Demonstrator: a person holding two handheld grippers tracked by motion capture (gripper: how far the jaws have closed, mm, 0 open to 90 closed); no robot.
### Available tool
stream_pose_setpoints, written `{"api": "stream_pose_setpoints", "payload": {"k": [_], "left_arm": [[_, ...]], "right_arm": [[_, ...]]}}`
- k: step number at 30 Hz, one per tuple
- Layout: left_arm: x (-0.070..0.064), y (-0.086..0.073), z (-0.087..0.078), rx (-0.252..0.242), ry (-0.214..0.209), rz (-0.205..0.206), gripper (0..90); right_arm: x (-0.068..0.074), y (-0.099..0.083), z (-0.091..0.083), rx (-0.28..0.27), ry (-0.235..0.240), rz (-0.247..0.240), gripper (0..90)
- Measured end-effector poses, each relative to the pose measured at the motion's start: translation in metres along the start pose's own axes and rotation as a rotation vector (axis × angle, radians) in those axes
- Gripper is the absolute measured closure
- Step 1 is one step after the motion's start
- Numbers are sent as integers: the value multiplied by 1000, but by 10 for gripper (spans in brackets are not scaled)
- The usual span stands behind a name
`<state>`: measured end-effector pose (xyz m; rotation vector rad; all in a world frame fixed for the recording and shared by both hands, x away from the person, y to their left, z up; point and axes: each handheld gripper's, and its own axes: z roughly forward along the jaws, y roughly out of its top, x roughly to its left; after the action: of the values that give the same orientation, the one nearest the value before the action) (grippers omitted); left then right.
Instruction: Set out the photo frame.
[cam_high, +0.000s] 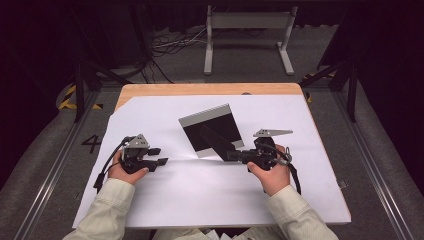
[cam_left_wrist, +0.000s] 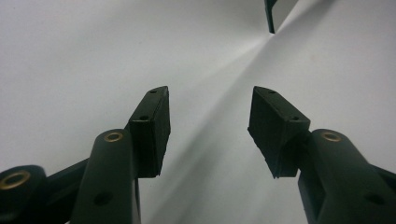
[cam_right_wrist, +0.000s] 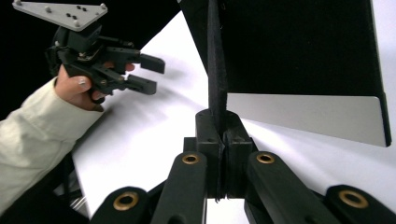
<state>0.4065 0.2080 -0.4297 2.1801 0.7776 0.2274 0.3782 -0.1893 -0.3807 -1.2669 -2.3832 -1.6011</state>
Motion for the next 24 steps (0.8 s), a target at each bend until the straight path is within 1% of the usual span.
{"api": "stream_pose_setpoints", "payload": {"k": [2,4,5,6,7,11,12,14,16,18,21,23,24], "left_arm": [[0,0,0,0,0,0,488],[0,0,0,0,1,0,488],[0,0,0,0,2,3,487],[0,0,0,0,2,3,486],[0,0,0,-1,2,4,486],[0,0,0,-1,2,2,484],[0,0,0,0,2,-1,484],[0,0,0,-1,3,0,482],[0,0,0,-1,2,4,481],[0,0,-1,-2,4,0,480],[0,0,-1,-1,0,-5,478],[0,0,-1,-2,3,2,477],[0,0,0,-1,-1,2,477]], "right_arm": [[-2,-2,0,-15,-17,-28,876],[-2,-3,0,-19,-22,-37,876],[-5,-4,0,-29,-29,-71,876],[-5,-4,0,-29,-29,-71,876],[-6,-5,0,-24,-37,-84,876],[-11,-9,-2,-24,-39,-152,872],[-11,-11,-2,-23,-35,-157,873],[-12,-13,-2,-24,-38,-184,872],[-11,-15,-3,-18,-37,-201,872],[-10,-15,-3,-9,-37,-230,871],[-9,-17,-3,4,-43,-261,870],[-9,-19,-3,13,-44,-285,869],[-9,-20,-4,19,-46,-305,869]]}}
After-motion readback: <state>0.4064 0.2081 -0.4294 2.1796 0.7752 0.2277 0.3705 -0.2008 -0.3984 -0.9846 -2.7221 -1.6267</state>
